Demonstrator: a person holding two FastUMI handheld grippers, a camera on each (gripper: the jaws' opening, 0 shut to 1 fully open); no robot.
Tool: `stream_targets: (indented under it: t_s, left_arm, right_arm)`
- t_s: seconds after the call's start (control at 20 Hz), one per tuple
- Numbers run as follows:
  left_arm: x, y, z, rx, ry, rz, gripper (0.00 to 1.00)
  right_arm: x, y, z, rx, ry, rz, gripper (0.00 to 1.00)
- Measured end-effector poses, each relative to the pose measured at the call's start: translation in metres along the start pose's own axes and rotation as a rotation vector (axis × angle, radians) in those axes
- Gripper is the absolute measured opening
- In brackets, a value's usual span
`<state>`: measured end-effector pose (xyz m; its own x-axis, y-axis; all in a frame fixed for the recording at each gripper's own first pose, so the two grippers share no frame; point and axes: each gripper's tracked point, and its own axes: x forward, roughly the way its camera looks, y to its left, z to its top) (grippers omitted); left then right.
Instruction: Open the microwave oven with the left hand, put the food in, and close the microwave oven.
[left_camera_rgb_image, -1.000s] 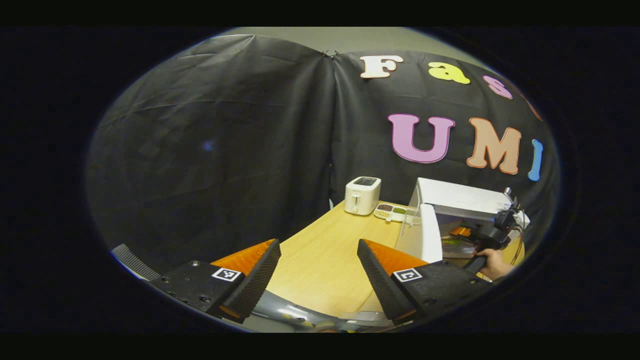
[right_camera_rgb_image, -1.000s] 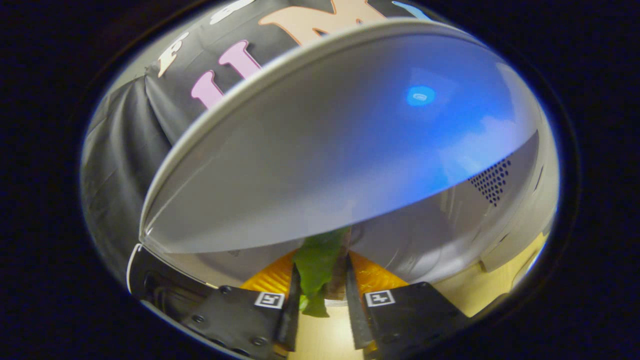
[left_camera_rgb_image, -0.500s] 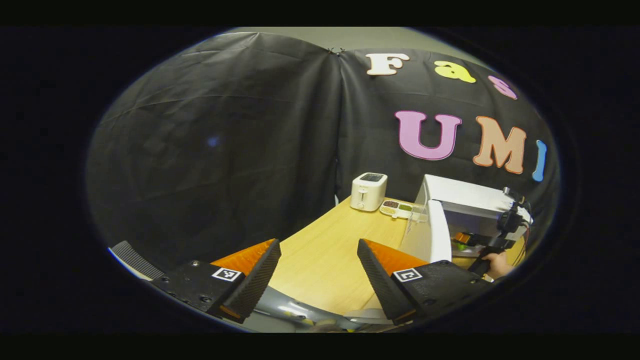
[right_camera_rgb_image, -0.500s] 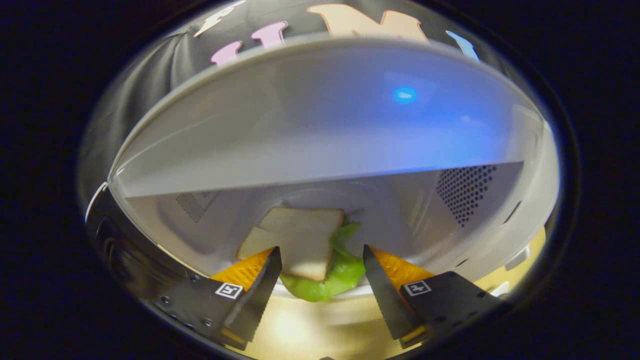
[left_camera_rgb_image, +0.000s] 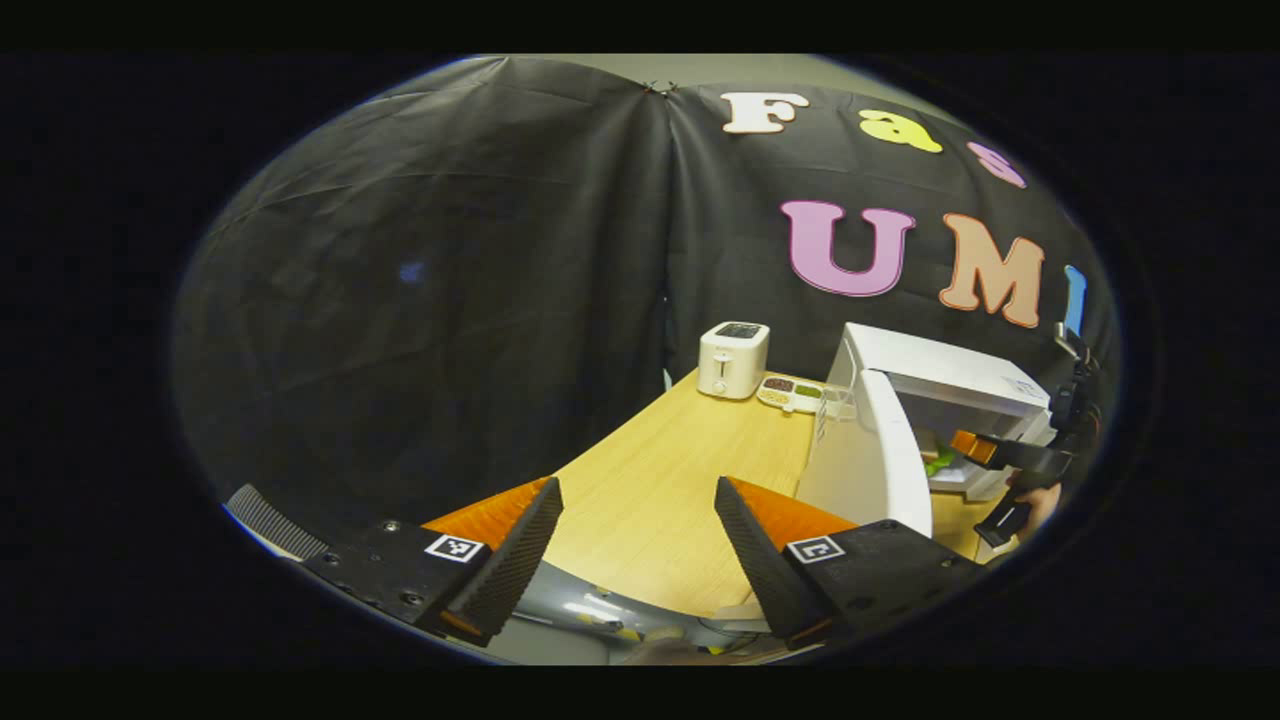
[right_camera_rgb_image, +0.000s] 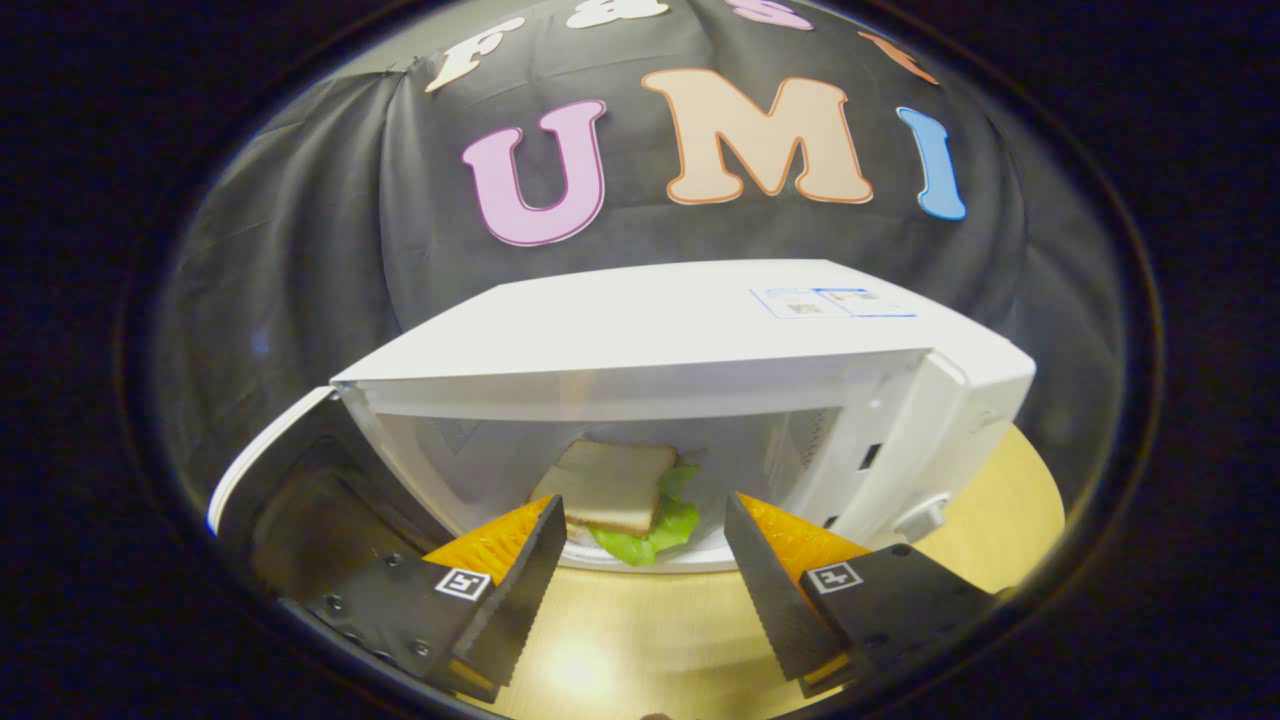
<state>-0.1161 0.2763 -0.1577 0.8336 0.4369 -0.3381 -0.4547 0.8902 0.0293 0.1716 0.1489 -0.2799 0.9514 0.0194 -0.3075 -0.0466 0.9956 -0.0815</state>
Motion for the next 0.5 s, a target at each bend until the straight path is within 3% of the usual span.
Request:
stream_targets:
  t_s: [0.05, 0.1, 0.2, 0.5]
  left_arm:
    - [0.001, -0.003, -0.002, 0.005, 0.006, -0.017, 0.94]
    - [0.001, -0.006, -0.004, 0.008, 0.011, -0.036, 0.91]
    - [0.002, -0.015, -0.010, 0.018, 0.028, -0.082, 0.92]
    - [0.009, -0.034, -0.037, 0.084, 0.087, -0.219, 0.71]
  right_arm:
    - [-0.011, -0.001, 0.001, -0.007, -0.005, -0.007, 0.98]
    - [-0.022, -0.003, 0.002, -0.008, -0.011, -0.015, 0.92]
    - [-0.047, -0.006, -0.001, 0.020, -0.015, -0.031, 0.92]
    - [-0.110, -0.012, 0.000, 0.091, -0.029, -0.096, 0.92]
